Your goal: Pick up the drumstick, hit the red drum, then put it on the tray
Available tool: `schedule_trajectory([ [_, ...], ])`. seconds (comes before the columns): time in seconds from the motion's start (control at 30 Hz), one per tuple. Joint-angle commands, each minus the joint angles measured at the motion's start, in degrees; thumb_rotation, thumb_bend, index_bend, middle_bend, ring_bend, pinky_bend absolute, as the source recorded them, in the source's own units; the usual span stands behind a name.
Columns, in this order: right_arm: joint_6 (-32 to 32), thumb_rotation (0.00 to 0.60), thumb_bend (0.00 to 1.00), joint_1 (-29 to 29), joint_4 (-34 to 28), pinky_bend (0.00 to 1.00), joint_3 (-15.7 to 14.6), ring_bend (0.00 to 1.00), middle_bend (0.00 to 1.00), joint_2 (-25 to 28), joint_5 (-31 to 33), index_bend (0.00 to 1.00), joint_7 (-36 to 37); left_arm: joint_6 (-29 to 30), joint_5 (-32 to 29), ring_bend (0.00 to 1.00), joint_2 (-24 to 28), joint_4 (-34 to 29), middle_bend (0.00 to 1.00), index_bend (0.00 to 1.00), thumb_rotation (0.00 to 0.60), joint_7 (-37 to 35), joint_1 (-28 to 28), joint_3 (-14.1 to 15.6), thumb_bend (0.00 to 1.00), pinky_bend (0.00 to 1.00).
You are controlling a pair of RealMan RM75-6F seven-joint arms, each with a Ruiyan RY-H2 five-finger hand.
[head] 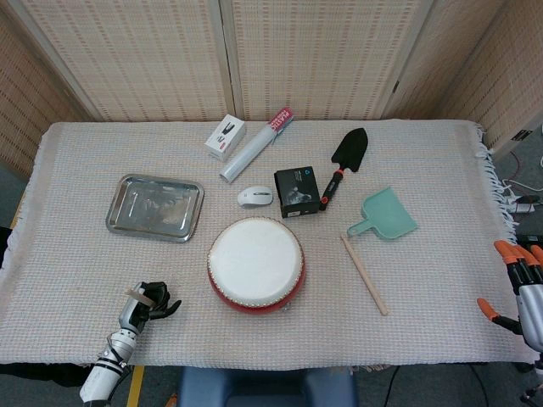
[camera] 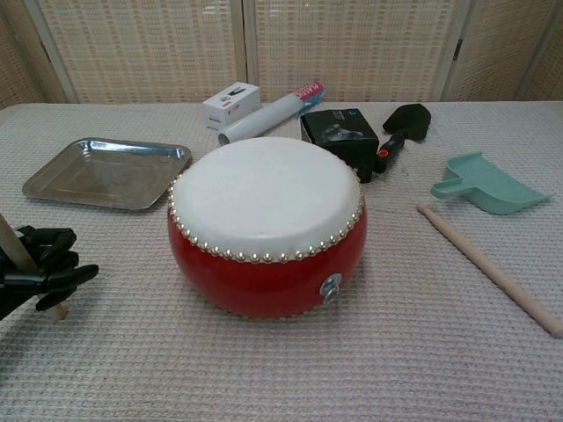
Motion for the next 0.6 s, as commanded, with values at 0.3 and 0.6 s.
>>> schedule_trajectory([
  [0.3, -0.3, 0.600, 0.20, 0.1, 0.0, 0.08, 0.1, 0.00, 0.10, 0.0, 0.2, 0.08, 0.1, 0.5, 0.5, 0.96, -1.3, 1.5, 0.99, 0.87, 0.600, 1.0, 0.3, 0.2, 0.30, 0.95],
  [0.6, -0.6, 0.600, 0.20, 0.2, 0.0, 0.08, 0.0, 0.00, 0.10, -0.1, 0.3, 0.08, 0.1, 1.3, 1.3, 0.96, -3.0, 3.7, 0.99, 0.89, 0.600, 1.6, 0.8, 0.8, 0.33, 0.95],
])
